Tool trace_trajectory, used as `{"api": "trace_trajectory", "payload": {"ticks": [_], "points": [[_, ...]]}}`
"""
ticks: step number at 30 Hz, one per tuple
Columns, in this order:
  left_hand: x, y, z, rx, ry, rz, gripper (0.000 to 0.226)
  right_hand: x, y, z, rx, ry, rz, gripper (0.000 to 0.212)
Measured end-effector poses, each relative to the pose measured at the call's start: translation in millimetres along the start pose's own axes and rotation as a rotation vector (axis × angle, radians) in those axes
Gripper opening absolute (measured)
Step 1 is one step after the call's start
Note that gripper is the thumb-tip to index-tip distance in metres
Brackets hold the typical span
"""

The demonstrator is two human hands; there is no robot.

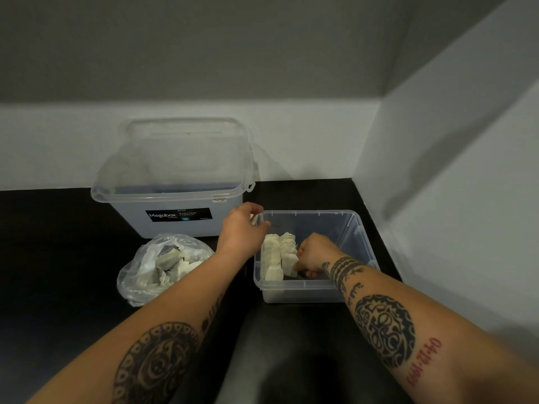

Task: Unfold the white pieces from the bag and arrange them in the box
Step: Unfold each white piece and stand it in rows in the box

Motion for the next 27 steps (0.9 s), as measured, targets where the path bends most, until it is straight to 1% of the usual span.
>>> {"api": "trace_trajectory", "payload": {"ticks": [2,4,6,9,11,13,15,18,20,23,27], "points": [[0.9,-1.6,-0.9,-0.002,0.005,-0.018,0.036,1.1,-0.4,2.0,-0.004,-0.009,0.003,0.019],[2.2,-3.9,-2.6,-0.015,0.017,-0.114,0.034,-1.9,0.4,1.6,-0.022,-0.032,-0.046,0.024],[4.6,-5.3,-4.6,-0.073,0.036,-0.381,0.035,-11.8,-1.6,-0.9,-0.021,-0.095,-0.050,0.024],[10.0,-8.2,-3.4,-0.222,0.077,-0.814,0.047,-33.4,-0.6,-8.1,-0.038,-0.162,-0.055,0.021],[14.4,-12.2,-2.4,-0.304,0.124,-1.002,0.051,-50.1,3.3,-14.4,-0.072,-0.183,0.132,0.012],[21.1,-20.3,-2.8,-0.321,0.193,-1.098,0.055,-68.0,10.2,-27.2,-0.114,-0.241,0.373,0.006],[28.3,-25.8,-3.2,-0.325,0.238,-1.160,0.062,-82.4,19.8,-41.9,-0.206,-0.298,0.539,0.007],[36.4,-29.2,1.5,-0.307,0.259,-1.159,0.062,-93.3,34.4,-61.3,-0.350,-0.313,0.662,0.009],[41.2,-31.5,4.8,-0.287,0.276,-1.117,0.052,-92.7,40.1,-66.7,-0.399,-0.277,0.696,0.015],[47.1,-38.5,2.5,-0.279,0.339,-1.043,0.028,-86.0,45.5,-68.7,-0.417,-0.225,0.738,0.025],[51.4,-38.8,-0.9,-0.320,0.387,-1.074,0.019,-80.7,42.3,-65.7,-0.365,-0.249,0.810,0.024]]}}
Point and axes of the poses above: each hand's wrist, its own z-axis towards the middle knuckle, its own x-axis out of the palm, y = z × x, the point moved 8 cm from there along z, towards the middle knuckle, and after that the axes turned 2 degrees about z, right-handed, at the moved point
